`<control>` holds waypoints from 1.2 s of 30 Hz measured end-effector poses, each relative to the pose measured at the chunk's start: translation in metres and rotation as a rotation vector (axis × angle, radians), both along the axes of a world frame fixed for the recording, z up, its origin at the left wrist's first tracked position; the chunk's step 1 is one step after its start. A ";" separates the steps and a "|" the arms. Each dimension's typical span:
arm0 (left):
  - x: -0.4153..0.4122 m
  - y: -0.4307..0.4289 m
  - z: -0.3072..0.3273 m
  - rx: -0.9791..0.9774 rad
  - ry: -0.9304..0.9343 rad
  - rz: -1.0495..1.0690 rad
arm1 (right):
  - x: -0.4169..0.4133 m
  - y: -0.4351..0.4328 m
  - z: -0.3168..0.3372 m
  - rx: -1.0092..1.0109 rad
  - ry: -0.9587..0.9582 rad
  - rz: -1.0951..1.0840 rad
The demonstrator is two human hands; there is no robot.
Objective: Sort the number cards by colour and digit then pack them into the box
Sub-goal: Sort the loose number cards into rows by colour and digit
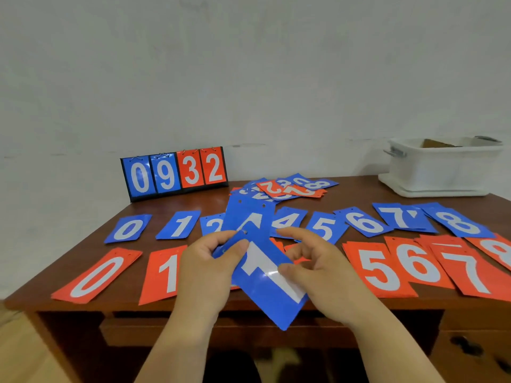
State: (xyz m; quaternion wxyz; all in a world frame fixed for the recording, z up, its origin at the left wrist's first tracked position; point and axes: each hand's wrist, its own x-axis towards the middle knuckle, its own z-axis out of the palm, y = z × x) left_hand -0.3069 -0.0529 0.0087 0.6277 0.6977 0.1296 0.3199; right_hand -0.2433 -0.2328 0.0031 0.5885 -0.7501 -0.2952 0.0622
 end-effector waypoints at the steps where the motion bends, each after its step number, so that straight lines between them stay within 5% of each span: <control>1: 0.000 0.004 -0.004 -0.008 -0.002 0.023 | 0.002 0.006 -0.003 0.000 -0.009 -0.039; 9: -0.019 0.074 -0.028 -0.003 0.109 0.319 | 0.018 0.050 -0.010 0.020 0.002 -0.353; 24: -0.054 0.186 -0.058 -0.078 -0.038 0.462 | 0.086 0.272 0.029 -0.268 -0.017 -0.148; 29: -0.062 0.193 -0.056 -0.004 0.030 0.454 | 0.092 0.291 0.021 -0.607 -0.217 -0.105; 36: -0.025 0.162 -0.028 0.015 0.137 0.322 | 0.071 0.237 0.057 -0.234 0.014 0.189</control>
